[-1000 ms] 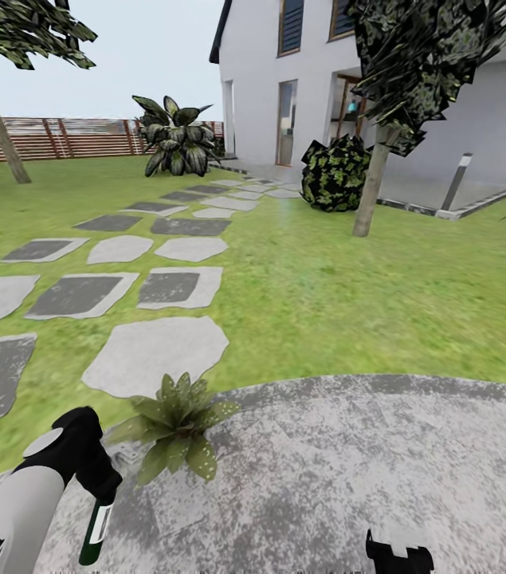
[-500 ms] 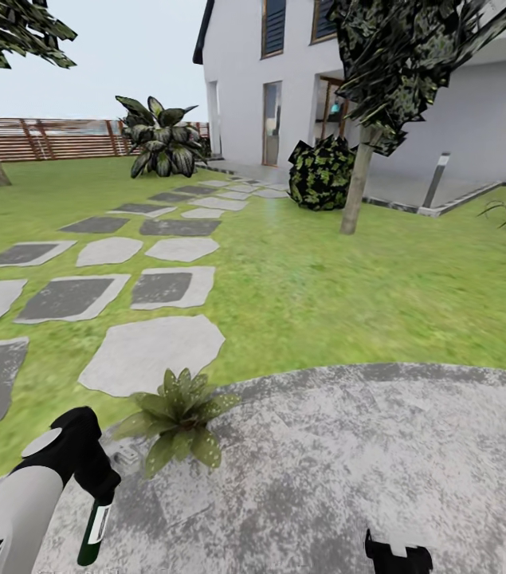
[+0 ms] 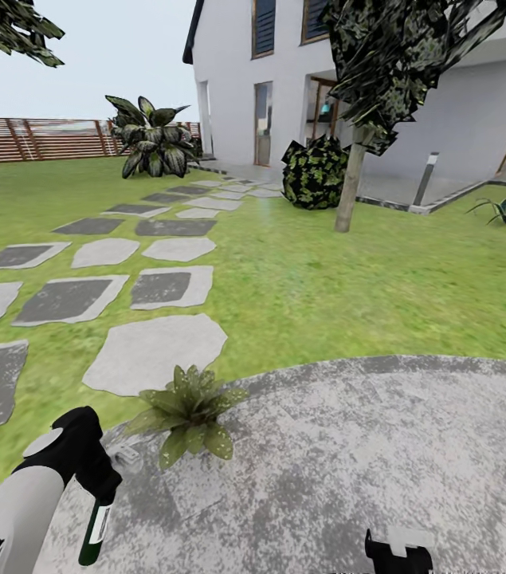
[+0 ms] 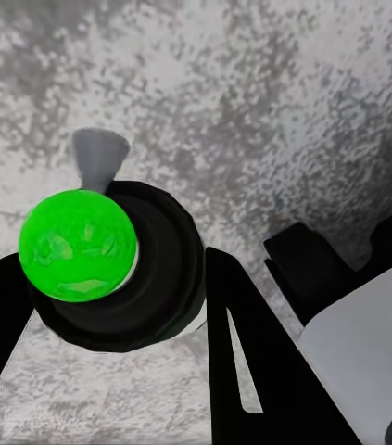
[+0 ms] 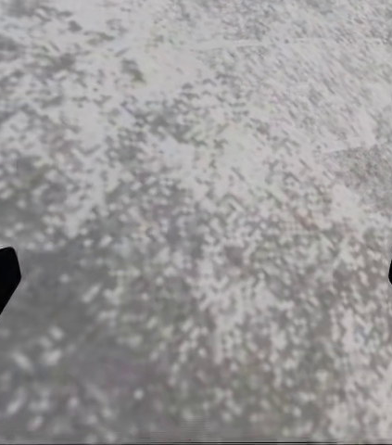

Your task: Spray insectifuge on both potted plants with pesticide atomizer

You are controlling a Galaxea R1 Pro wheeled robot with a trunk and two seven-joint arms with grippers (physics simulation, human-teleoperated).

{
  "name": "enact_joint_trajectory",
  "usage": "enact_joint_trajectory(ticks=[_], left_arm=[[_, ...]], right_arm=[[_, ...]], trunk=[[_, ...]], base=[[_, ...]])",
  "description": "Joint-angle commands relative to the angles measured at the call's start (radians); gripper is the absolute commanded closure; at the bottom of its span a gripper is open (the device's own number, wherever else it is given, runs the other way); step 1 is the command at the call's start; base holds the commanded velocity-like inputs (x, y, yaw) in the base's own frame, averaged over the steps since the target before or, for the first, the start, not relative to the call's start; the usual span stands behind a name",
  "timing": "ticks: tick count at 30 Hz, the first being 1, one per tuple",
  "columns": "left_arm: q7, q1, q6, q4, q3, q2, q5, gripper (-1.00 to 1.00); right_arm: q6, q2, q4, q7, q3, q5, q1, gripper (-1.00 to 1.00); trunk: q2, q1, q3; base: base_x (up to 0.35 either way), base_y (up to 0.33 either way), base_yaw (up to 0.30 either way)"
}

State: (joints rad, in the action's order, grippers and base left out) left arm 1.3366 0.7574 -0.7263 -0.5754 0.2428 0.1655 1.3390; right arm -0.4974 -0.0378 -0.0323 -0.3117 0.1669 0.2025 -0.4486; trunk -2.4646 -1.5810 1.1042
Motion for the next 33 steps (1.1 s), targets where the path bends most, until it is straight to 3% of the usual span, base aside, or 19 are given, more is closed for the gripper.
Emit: enact_joint_trajectory(ticks=[1,12,20,22,25,33], left_arm=[[0.009,0.000,-0.010,-0.001,0.005,-0.001,0.008,1.00],[0.006,0.000,-0.010,-0.013,0.010,0.007,0.002,1.00],[0.018,0.018,-0.024,-0.017,0.003,-0.004,0.011,1.00],[0.038,0.019,-0.037,-0.017,0.002,-0.003,0.012,1.00],[0.119,0.020,-0.044,-0.019,-0.002,-0.002,0.029,1.00],[0.127,0.021,-0.045,-0.020,0.000,0.002,0.034,1.00]], right_arm=[[-0.003,0.000,0.002,-0.003,0.007,0.010,-0.001,-1.00],[-0.003,-0.001,0.002,-0.003,0.007,0.011,-0.001,-1.00],[-0.003,0.000,0.003,-0.003,0.006,0.011,-0.001,-1.00],[-0.003,-0.001,0.003,-0.002,0.006,0.012,-0.001,-1.00],[-0.003,-0.002,0.003,-0.001,0.006,0.012,-0.001,-1.00],[-0.003,-0.002,0.003,0.000,0.006,0.012,-0.001,-1.00]], trunk=[[0.000,0.000,0.001],[0.000,0.000,0.001],[0.000,0.000,0.001],[0.000,0.000,0.001],[0.000,0.000,0.001],[0.000,0.000,0.001]], base=[[0.007,0.008,-0.238],[0.001,0.001,-0.259],[0.000,0.000,-0.034],[0.000,0.000,0.000],[0.000,0.000,0.000],[0.000,0.040,0.000]])
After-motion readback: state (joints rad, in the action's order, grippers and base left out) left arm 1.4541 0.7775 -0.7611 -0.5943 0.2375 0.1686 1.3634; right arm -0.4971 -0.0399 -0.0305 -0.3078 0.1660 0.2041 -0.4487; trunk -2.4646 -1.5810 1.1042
